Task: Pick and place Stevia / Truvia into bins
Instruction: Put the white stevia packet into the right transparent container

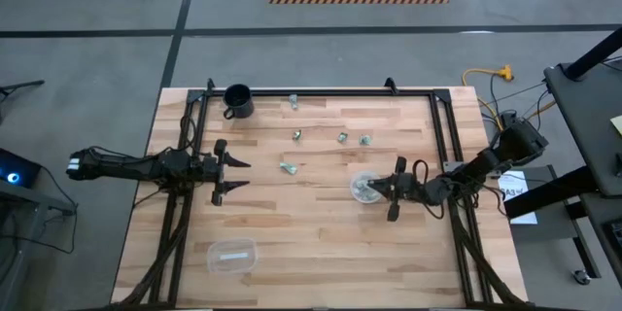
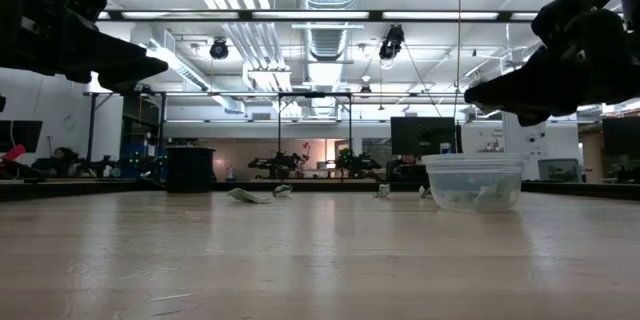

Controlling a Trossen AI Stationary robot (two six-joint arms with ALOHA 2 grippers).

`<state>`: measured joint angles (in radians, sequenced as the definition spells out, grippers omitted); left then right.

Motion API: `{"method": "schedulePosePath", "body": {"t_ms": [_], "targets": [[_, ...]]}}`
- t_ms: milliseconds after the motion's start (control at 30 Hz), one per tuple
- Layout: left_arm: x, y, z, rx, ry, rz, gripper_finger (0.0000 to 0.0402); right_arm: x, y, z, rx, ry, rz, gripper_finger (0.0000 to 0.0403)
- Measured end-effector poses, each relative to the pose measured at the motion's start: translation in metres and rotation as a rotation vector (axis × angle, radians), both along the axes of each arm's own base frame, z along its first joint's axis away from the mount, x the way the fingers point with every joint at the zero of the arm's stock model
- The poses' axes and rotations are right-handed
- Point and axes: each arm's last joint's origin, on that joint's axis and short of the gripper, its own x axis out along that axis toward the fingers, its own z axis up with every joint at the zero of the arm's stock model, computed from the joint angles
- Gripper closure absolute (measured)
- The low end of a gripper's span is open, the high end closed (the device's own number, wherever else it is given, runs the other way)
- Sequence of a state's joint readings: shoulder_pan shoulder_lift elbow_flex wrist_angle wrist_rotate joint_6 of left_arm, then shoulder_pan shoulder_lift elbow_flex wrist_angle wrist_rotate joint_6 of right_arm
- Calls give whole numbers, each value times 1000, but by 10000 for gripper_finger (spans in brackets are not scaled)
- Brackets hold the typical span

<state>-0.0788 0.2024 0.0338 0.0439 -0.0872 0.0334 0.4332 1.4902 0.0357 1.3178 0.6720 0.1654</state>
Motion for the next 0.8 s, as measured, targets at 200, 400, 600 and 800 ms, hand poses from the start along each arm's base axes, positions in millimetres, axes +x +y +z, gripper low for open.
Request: {"method": "schedulePosePath", "body": {"t_ms": [200,400,600,800], "targets": [[0,0,0,0,0,-1,189,0,0,0,0,1,-1,390],[0,0,0,0,0,0,189,0,0,-1,-4,7,-4,389],[0,0,0,0,0,0,189,0,0,-3,-15,27,-11,375],[0,0,0,0,0,0,189,0,0,-2,1,22,-14,358]]}}
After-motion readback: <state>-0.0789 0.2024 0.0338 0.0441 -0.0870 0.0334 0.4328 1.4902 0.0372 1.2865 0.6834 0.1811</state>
